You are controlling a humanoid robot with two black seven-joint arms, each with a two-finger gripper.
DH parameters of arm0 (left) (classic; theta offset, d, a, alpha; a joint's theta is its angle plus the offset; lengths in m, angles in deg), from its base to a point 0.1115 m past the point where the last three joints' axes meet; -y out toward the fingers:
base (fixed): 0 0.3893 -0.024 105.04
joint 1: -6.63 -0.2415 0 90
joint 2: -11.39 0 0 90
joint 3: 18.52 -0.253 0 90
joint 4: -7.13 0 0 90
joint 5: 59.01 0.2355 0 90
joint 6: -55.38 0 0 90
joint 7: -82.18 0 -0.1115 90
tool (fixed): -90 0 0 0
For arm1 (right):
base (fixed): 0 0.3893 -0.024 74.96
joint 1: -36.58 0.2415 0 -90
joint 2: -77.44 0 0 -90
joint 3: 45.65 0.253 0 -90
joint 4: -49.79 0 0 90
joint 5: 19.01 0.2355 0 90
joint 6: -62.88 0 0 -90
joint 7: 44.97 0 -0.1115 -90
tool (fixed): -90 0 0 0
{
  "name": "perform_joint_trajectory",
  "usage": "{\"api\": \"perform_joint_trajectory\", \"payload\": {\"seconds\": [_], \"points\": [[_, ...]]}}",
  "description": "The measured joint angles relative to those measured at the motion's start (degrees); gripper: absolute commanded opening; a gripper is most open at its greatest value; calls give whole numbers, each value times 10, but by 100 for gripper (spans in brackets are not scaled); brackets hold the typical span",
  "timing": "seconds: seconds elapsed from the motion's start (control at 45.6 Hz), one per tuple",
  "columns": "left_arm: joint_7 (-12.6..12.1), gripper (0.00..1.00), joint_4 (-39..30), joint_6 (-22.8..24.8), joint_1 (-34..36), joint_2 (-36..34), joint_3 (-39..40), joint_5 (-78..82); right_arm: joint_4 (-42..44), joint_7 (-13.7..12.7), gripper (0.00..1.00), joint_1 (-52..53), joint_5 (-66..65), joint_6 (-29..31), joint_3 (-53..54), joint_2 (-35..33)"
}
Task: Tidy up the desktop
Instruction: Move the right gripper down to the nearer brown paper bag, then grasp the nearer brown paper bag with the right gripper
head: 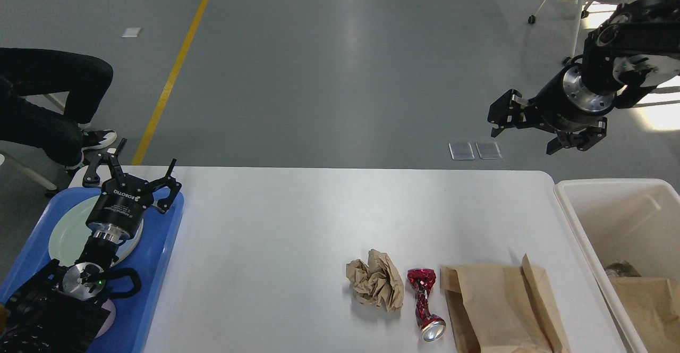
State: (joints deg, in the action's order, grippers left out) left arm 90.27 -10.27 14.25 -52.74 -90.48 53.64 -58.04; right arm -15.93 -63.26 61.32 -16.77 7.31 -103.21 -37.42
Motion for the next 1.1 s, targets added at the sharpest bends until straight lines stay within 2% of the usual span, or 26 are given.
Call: {"api": "perform_joint_trajectory", "payload": {"seconds": [0.197, 0.285, 0.373, 0.701, 0.964, 1.096], "points": [[0, 97, 0, 0, 0, 0, 0, 0, -44, 0, 100, 90, 3, 129, 19, 0], [0, 97, 0, 0, 0, 0, 0, 0, -62, 0, 100, 101, 3, 154, 21, -2], [0, 97, 0, 0, 0, 0, 0, 0, -78, -1, 100, 92, 1, 154, 22, -1], [0, 97, 0, 0, 0, 0, 0, 0, -83, -3, 100, -85, -65, 72, 18, 12], [0, 97, 0, 0, 0, 0, 0, 0, -67, -5, 100, -232, -155, -71, 15, 23], [0, 97, 0, 0, 0, 0, 0, 0, -19, -5, 99, -308, -174, -112, 13, 28]]}}
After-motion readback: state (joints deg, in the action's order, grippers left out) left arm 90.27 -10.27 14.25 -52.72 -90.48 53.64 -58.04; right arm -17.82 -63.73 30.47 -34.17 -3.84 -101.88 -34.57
